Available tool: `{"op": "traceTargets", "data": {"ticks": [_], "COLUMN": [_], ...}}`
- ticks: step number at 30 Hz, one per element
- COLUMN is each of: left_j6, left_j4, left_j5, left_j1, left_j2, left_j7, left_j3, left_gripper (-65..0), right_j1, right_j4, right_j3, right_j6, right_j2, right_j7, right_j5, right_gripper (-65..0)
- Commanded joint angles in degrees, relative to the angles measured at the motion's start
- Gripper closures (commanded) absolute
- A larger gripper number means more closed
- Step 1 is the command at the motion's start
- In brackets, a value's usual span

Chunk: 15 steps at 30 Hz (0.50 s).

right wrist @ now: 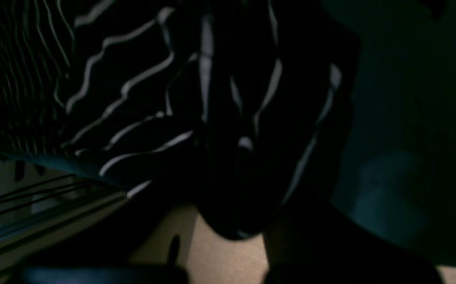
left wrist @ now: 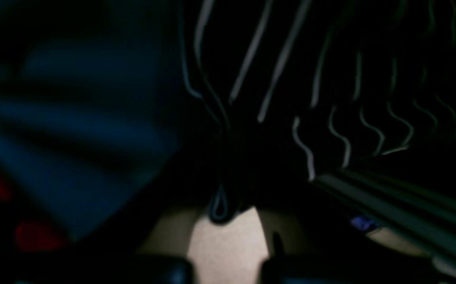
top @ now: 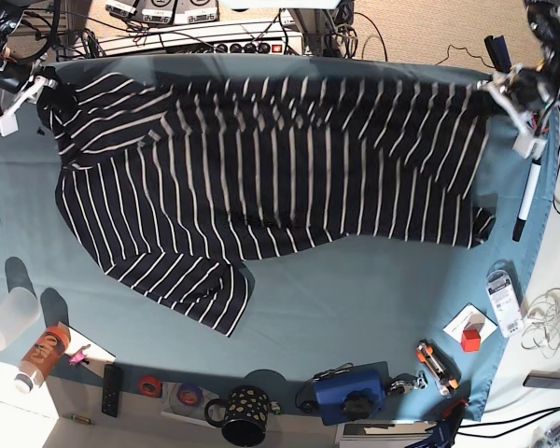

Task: Layout the t-shirt on the table in an organized manner, then fold the t-shirt properly
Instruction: 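Grasp the shirt edge with both grippers and pull it outward to unfold, then release the shirt edge with both grippers and raise them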

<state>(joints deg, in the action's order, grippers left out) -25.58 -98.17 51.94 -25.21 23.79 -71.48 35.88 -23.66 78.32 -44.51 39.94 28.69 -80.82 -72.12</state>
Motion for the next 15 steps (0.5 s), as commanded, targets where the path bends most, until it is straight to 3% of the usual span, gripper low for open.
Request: {"op": "traceTargets", "data": {"ticks": [1, 10, 12, 15], "left_j6": [-0.55, -1.51, -1.51, -1.49], "left_j4": [-0.76, -0.79, -0.81, -0.83], "left_j5": [-2.14, -1.31, -1.31, -1.31], "left_j1": [-0.61, -0.61, -0.61, -0.5], "left_j2": [1.03, 1.01, 0.98, 1.03], "left_j7": [-1.09, -0.46, -0.46, -0.52], "left_j3": [1.33, 1.81, 1.81, 1.81], "left_gripper": [0.0, -0.9, -13.0, -25.6], "right_j1": [-0.2, -0.44, -0.48, -0.48], "right_j4": [0.85, 0.85, 0.85, 0.85], "right_j3": [-0.55, -0.55, -0.55, -0.55], "right_j6": [0.06, 0.06, 0.06, 0.06], "right_j2": [1.81, 1.79, 1.79, 1.92], "right_j7": [0.82, 0.82, 0.82, 0.82], "right_j5": [-0.5, -0.98, -1.75, -3.69], "right_gripper": [0.0, 0.0, 0.0, -18.3]}}
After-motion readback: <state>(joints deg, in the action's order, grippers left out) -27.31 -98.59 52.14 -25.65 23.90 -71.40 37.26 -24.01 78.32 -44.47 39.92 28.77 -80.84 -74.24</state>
